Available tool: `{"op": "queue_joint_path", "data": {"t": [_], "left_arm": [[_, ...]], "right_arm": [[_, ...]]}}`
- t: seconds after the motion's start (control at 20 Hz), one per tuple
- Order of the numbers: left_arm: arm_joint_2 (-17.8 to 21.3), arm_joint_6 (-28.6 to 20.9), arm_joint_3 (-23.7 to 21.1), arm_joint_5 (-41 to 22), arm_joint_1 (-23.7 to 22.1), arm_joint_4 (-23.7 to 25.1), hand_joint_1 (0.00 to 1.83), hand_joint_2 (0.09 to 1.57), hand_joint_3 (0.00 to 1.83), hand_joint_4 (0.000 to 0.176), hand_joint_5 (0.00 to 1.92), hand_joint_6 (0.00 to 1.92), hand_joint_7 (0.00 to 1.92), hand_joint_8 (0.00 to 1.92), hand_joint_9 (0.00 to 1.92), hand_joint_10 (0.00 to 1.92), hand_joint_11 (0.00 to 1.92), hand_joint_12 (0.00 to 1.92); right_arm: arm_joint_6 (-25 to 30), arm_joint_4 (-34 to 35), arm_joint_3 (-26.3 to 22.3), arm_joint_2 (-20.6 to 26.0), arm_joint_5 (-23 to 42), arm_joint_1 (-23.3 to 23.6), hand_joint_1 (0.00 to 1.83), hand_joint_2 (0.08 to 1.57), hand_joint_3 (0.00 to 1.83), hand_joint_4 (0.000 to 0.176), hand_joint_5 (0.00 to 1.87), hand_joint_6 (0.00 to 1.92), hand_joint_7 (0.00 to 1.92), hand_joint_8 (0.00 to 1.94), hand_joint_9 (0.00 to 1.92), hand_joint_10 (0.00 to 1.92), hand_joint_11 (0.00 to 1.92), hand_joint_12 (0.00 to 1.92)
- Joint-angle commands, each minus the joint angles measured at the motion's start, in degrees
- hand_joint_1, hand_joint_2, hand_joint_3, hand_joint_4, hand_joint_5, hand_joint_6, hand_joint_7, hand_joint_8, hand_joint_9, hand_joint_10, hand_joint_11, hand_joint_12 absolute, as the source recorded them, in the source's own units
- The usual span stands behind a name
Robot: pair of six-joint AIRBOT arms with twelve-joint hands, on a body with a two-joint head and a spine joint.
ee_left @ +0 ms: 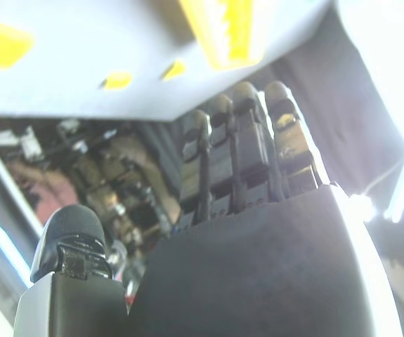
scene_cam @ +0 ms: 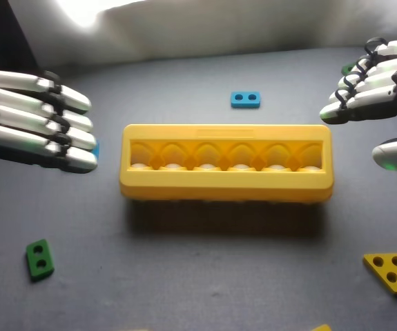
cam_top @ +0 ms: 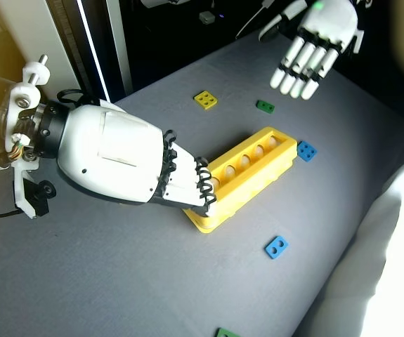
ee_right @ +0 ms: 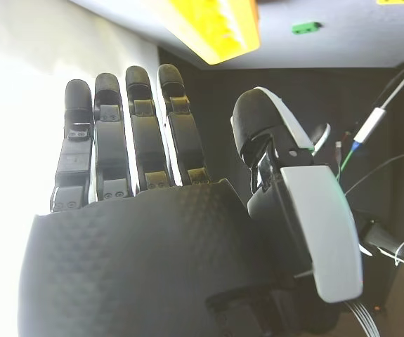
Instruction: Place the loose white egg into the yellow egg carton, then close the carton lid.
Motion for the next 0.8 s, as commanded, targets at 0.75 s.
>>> {"op": "queue_joint_path", "data": {"t": [0.75], "left_arm": [[0.4, 0.4, -2.1, 3.1, 0.1, 0.7, 0.0, 1.14, 0.0, 0.0, 0.24, 0.0, 0.23, 0.0, 0.19, 0.0, 0.0, 0.29]], "right_arm": [[0.1, 1.7, -0.5, 1.0, 2.2, 0.2, 0.0, 1.57, 0.07, 0.0, 0.32, 0.0, 0.3, 0.0, 0.24, 0.0, 0.0, 0.57]]}}
